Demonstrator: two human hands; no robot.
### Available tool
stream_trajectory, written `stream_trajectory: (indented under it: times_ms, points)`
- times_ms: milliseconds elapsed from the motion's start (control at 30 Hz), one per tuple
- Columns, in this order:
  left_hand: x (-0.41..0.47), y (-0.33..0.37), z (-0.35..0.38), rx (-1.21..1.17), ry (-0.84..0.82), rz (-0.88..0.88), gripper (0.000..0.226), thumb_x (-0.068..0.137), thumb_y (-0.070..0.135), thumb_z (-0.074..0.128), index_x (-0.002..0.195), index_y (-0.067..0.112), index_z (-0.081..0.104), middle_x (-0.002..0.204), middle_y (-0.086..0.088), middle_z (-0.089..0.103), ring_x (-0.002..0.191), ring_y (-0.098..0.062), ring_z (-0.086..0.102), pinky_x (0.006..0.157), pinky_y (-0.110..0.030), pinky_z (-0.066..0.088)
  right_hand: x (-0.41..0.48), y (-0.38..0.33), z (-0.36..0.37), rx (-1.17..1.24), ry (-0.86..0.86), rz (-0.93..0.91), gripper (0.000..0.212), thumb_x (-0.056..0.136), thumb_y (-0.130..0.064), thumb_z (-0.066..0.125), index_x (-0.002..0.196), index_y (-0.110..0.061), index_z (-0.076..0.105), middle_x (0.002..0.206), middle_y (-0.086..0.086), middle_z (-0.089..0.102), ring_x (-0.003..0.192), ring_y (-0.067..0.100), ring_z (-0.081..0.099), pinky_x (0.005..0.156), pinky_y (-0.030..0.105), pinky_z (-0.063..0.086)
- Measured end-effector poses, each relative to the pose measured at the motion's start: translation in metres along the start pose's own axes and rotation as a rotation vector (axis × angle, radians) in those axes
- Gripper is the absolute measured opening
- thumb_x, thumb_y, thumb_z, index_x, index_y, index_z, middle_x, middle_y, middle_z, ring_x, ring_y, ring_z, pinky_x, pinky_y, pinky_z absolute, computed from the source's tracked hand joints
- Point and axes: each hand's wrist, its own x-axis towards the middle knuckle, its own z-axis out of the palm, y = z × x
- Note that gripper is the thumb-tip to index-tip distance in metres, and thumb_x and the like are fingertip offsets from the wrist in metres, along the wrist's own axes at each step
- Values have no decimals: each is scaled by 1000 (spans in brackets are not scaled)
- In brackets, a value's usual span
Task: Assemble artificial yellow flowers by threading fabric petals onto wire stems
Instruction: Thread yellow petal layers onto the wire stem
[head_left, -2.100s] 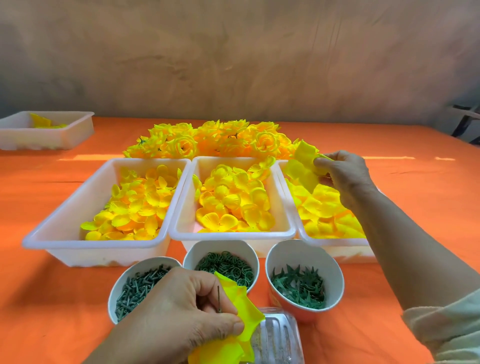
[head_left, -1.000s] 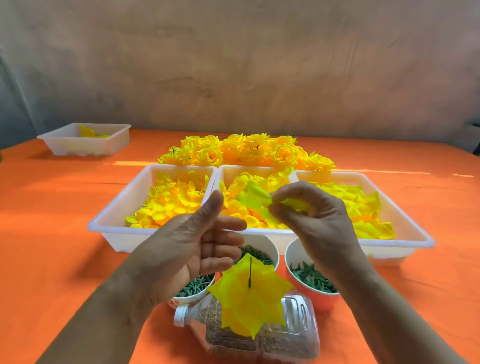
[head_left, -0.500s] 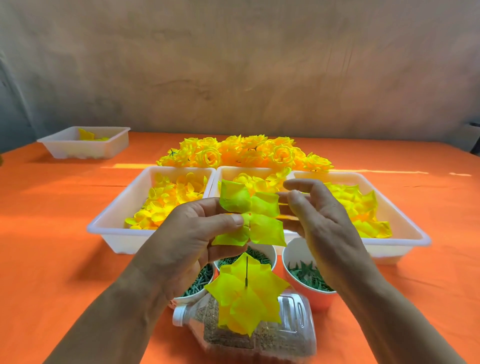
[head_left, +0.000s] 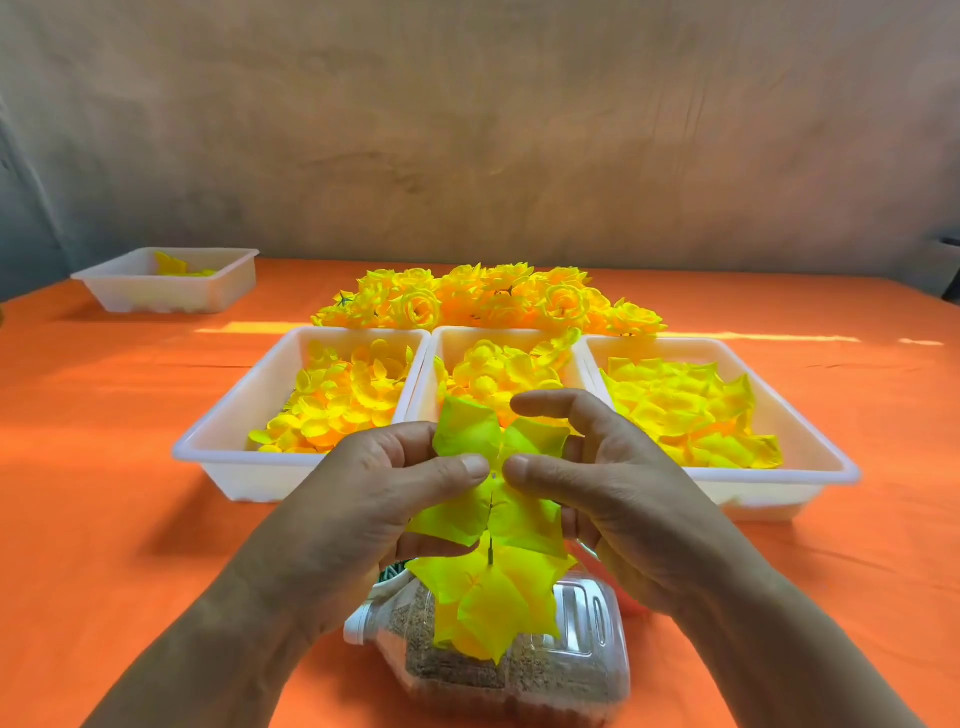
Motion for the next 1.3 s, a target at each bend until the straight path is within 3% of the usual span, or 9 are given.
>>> stream_trajectory:
  times_ms: [300,400,533,633,733,867,1067,1200,1300]
  points:
    - [1,-13,-4,31,35,-54,33,61,25,72,93,23,79,87,-7,76,69,-15,71,55,-23,54,5,18,-1,-31,12,43,38,81,-5,73,111,-26,63,67,-4,63,66,15,66,59,33,52]
    - [4,-15,-4,45,12,-78,36,61,14,83,95,22,79,92,-9,76,76,-18,73,58,-25,55,6,20,-2,-42,20,49,38,82,-4,72,113,-24,63,66,-4,62,58,9,64,53,26,49]
    - [5,-18,-5,11,7,-87,33,68,18,70,100,17,77,103,-16,75,88,-30,73,67,-35,57,6,22,-3,-34,34,43,38,79,-7,76,109,-27,66,94,23,58,82,32,67,77,55,53]
    - [5,-18,-5,12,1,-71,32,67,19,70,97,20,78,96,-12,76,79,-23,73,61,-29,56,5,21,-2,-35,40,27,41,67,-17,78,104,-30,68,94,22,62,89,37,69,83,66,51]
    - [3,-16,-4,7,-7,-55,30,65,18,70,93,22,79,91,-10,77,74,-21,73,58,-25,55,4,20,-3,-32,19,15,43,67,-14,78,106,-28,66,78,4,66,78,28,70,77,60,56]
    - [2,-15,-3,8,-14,-37,29,65,16,70,92,23,79,88,-8,76,72,-19,72,57,-24,55,2,22,-5,-71,22,18,38,80,-6,74,110,-27,65,57,-10,53,57,12,61,55,31,50]
    - [1,-17,-7,-9,-12,-14,32,64,13,72,94,23,79,89,-8,76,74,-20,73,58,-25,55,2,25,-6,-75,20,-9,38,73,-13,80,103,-33,69,62,-4,53,65,17,63,66,44,54]
    - [1,-17,-6,-14,-11,0,32,64,12,72,95,21,78,92,-12,76,77,-24,73,61,-27,56,1,23,-6,-82,5,-11,39,80,-3,73,112,-24,63,55,-12,58,56,6,62,53,23,50]
    - [1,-17,-6,-18,-3,2,32,64,11,72,94,21,78,93,-13,76,77,-24,73,61,-27,56,0,22,-5,-90,2,-16,40,80,-3,72,114,-23,62,58,-12,63,59,6,64,54,22,49]
